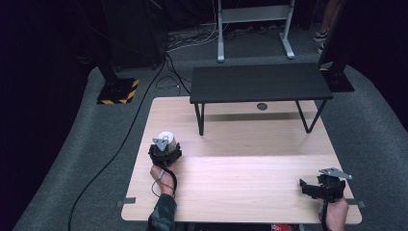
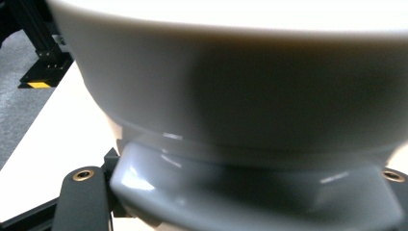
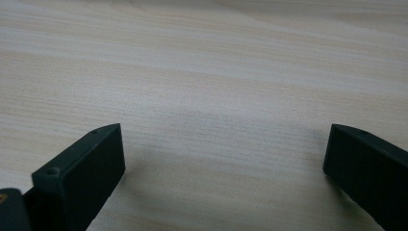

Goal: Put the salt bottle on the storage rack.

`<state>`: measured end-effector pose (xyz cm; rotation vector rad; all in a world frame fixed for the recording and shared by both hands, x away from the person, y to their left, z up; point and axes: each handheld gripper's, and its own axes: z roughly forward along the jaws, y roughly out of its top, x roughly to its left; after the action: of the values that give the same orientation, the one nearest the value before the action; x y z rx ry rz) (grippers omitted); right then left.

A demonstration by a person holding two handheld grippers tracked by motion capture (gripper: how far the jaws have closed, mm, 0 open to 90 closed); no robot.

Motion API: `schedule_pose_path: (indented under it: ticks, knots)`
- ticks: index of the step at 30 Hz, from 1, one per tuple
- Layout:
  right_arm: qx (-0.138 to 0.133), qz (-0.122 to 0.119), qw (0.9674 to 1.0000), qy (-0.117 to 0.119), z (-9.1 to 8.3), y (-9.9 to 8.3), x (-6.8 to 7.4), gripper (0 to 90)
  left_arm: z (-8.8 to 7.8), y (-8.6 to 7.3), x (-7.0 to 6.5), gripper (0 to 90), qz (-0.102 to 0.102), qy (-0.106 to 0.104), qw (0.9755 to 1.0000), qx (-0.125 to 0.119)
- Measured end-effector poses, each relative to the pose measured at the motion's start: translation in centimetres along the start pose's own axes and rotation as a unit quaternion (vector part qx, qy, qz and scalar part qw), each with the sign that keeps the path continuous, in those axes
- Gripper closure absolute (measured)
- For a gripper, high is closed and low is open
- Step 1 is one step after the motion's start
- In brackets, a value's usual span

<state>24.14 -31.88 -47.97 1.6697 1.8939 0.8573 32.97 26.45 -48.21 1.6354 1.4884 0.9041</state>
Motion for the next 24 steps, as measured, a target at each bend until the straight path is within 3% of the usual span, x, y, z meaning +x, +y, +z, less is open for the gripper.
schedule_pose_path:
  ticks: [15,24]
  knots:
    - [0.001,-0.001,1.0,-0.002,0.0,0.0,0.1,0.0,-1.0,0.8,0.0,28.9,-0.003,-0.006,0.9999,-0.013]
    - [0.003,-0.003,1.0,-0.006,0.0,0.1,0.3,0.0,-1.7,2.1,-0.1,28.9,0.002,-0.016,0.9997,-0.02]
